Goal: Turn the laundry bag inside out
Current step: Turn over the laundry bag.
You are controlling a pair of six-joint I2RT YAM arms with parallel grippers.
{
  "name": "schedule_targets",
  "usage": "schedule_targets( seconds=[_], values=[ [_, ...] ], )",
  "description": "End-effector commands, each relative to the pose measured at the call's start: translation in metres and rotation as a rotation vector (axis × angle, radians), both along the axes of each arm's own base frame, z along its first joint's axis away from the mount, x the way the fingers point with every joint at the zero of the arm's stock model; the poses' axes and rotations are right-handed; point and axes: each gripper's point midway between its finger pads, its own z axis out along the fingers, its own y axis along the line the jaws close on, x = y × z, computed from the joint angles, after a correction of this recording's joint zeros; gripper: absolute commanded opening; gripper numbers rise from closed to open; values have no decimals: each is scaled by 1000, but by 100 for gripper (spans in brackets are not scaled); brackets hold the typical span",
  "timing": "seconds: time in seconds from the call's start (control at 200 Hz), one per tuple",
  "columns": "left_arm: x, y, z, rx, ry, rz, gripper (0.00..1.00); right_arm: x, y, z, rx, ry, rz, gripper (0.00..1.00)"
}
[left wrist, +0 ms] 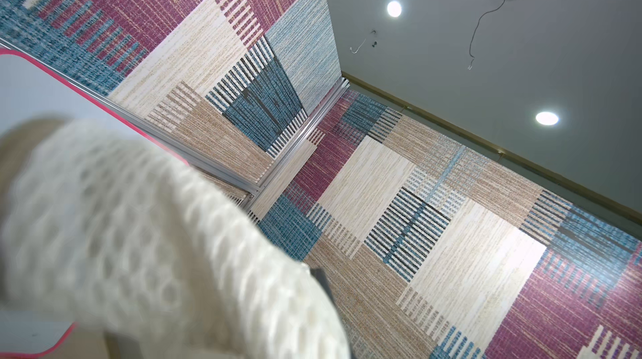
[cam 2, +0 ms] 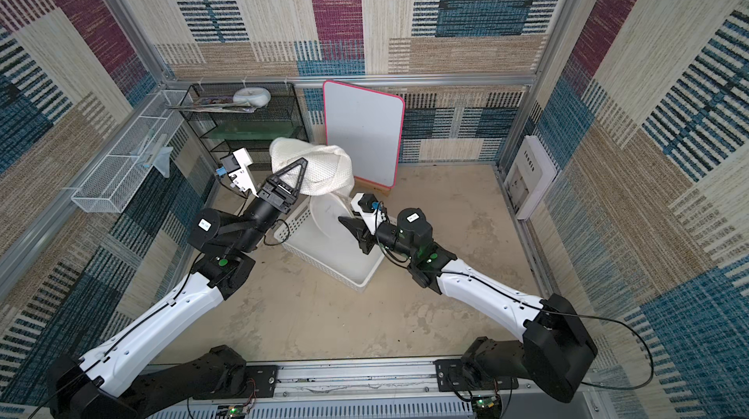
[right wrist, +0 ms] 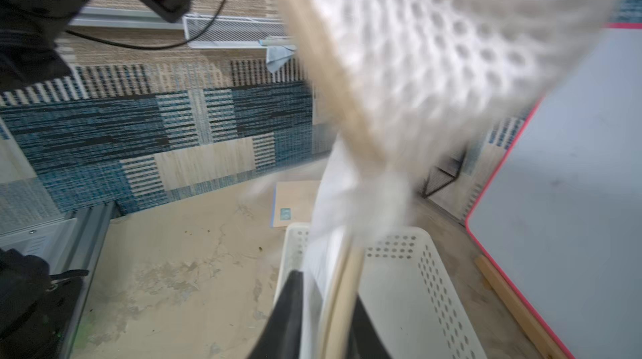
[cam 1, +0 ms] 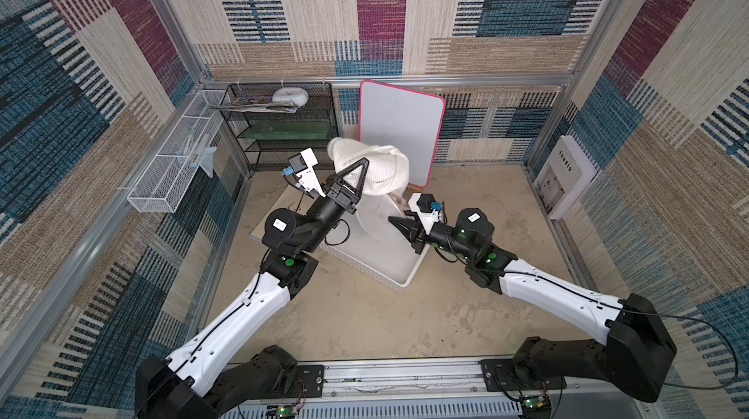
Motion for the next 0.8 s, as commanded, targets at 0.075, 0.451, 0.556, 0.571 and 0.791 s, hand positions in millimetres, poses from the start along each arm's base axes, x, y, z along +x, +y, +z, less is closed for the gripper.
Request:
schedule_targets(
  seconds=[0.075, 0.451, 0.556, 0.571, 0.791],
  values=[
    [0, -2, -5, 72, -2, 22, 0, -13, -27, -1, -89, -23, -15, 68],
    [-9, -17, -15, 80, 118, -121, 0, -9, -47, 60, -79, -336, -133, 69],
    [-12, -21, -15, 62, 173, -173, 0, 1, -36, 77, -57, -370, -130, 66],
    [-12, -21, -16, 58, 180, -177, 0, 1, -35, 79, -54, -374, -126, 65],
    [-17, -22, -19, 39, 215, -212, 0, 8, -31, 82, -56, -383, -135, 35]
  ],
)
